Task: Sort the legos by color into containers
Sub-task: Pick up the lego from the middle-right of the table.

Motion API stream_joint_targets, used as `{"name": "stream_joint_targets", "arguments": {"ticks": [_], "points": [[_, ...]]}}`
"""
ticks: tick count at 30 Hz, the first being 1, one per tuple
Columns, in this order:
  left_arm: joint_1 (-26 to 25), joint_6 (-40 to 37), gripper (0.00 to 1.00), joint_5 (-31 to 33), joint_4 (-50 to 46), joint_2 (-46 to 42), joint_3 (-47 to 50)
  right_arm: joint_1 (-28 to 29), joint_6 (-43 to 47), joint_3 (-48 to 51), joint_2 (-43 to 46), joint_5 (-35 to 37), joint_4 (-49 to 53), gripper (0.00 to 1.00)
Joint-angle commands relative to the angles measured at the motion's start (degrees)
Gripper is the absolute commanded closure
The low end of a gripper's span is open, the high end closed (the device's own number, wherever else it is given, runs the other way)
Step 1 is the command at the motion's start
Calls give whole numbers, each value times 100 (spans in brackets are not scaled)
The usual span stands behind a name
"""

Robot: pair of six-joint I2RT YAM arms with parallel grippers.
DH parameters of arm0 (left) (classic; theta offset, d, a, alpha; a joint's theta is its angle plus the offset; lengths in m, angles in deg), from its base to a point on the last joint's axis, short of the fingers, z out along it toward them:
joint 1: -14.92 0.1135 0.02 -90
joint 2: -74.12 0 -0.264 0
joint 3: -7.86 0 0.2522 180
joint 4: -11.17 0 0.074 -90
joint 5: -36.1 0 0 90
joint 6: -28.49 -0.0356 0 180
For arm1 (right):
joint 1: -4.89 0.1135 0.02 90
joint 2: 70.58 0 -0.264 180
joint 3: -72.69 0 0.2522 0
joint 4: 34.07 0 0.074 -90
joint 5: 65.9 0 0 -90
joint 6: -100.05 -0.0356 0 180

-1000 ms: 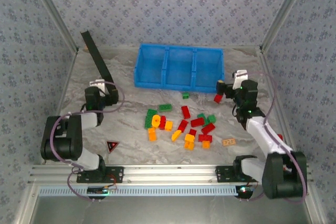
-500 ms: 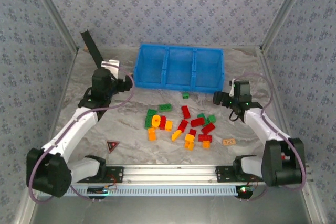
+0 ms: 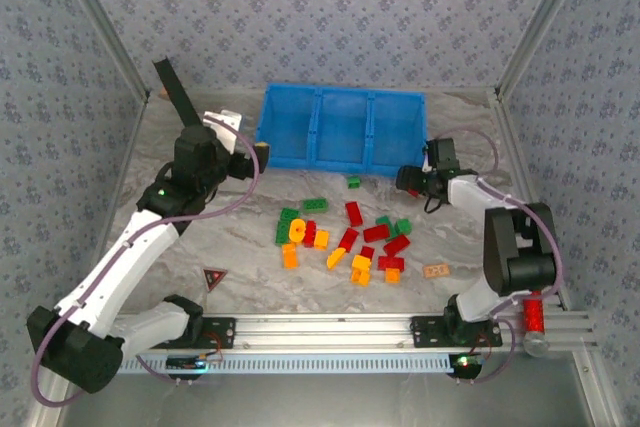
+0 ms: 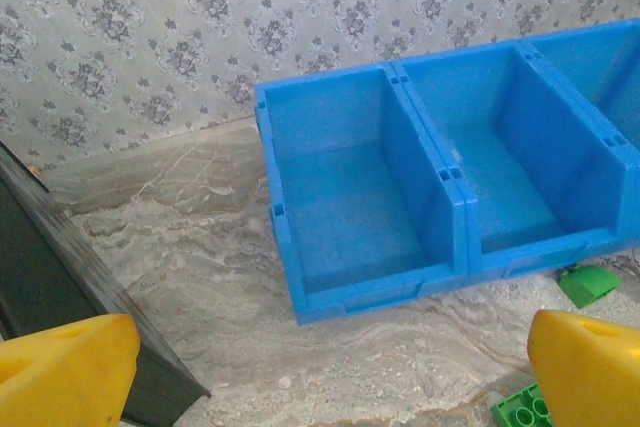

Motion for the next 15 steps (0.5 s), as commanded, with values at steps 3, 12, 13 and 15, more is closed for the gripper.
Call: {"name": "stream_joint_targets", "arguments": {"ticks": [3, 12, 13, 15], "points": [[-72, -10, 0, -98, -318, -195, -236, 284, -145, -503, -590, 408, 468, 20], [-94, -2, 0, -45, -362, -274, -179, 453, -385, -646, -963, 796, 686, 43], [-94, -8, 0, -39, -373, -274, -173, 459, -403, -656, -980, 809, 710, 45], [-103, -18, 0, -23, -417, -274, -190, 462, -436, -718, -1019, 846, 833, 47]]}}
